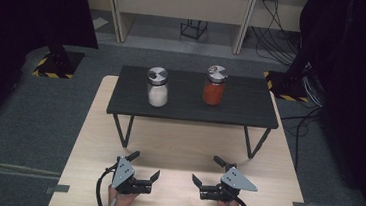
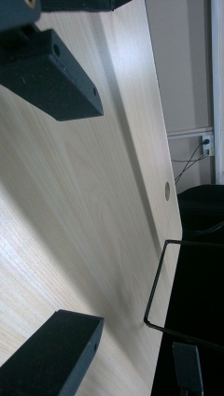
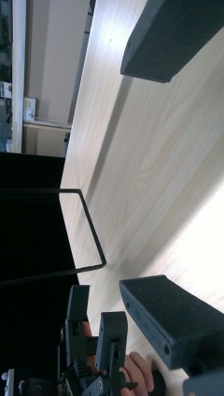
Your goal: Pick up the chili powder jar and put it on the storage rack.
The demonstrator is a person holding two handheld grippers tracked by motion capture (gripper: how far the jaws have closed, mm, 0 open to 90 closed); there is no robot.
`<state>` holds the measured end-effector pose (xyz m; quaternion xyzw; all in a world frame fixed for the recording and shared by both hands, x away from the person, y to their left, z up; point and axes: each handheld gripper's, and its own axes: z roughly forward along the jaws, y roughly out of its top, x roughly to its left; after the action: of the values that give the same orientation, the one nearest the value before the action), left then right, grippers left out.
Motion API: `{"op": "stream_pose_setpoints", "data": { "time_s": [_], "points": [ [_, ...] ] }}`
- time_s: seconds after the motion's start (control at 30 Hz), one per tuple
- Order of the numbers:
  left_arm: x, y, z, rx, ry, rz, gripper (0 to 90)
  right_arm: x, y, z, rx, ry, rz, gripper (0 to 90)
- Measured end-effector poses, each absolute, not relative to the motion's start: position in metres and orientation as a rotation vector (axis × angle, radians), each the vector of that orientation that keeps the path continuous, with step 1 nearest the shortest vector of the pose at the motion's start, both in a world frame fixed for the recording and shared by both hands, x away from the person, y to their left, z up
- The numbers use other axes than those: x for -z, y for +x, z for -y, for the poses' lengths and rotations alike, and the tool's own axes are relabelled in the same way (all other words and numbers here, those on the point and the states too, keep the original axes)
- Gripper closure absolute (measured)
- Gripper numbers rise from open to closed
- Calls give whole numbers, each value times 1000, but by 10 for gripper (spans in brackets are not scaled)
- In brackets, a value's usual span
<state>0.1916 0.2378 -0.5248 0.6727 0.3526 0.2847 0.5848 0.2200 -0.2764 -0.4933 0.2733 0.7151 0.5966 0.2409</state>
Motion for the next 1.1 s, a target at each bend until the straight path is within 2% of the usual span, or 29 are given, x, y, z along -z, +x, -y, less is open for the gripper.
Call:
{"op": "stream_pose_setpoints", "data": {
  "time_s": [1.1],
  "points": [
    [525, 192, -238, -660, 1570, -824, 16, 492, 222, 274, -1609, 731, -1988, 9]
  ]
}}
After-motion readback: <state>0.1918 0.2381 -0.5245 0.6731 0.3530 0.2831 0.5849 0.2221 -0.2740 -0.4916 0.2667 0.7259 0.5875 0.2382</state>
